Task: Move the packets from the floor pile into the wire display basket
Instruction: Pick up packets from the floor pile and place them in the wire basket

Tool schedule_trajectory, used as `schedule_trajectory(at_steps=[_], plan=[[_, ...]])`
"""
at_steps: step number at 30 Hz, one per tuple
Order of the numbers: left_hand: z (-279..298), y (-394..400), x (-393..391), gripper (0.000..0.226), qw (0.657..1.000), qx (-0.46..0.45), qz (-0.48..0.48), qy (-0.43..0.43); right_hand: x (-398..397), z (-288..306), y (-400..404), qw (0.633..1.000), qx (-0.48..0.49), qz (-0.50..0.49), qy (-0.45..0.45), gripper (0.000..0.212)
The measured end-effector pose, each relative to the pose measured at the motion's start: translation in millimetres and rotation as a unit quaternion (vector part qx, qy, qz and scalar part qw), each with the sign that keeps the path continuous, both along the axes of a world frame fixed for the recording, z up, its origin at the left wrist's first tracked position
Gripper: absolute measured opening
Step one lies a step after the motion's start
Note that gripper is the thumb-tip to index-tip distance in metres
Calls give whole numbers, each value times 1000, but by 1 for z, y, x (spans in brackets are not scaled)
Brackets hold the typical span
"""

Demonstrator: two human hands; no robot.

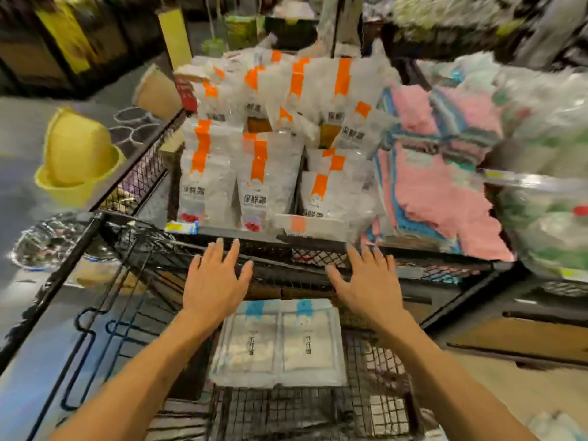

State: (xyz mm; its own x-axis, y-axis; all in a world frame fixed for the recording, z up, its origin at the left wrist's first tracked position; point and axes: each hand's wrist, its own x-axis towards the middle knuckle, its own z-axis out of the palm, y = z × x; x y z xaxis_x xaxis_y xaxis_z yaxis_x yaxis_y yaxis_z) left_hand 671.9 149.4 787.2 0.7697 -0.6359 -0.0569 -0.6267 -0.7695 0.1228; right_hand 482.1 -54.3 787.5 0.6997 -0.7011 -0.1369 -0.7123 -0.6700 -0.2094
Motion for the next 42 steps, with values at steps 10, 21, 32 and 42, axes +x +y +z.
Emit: schedule_trajectory(at_steps=[10, 21, 32, 42], plan=[[89, -53, -39, 66, 980, -61, -188, 16, -100, 109, 26, 985, -49, -161, -35, 81], [96, -106, -169, 71, 870, -95, -482, 28, -274, 142, 136, 887, -73, -454, -38, 87], [93, -110, -361, 69, 754, -70, -651, 63, -435, 119, 255, 762, -76, -643, -19, 86], [48, -101, -504, 69, 721, -19, -689, 76, -569, 73, 304, 695, -50, -717, -24, 86]])
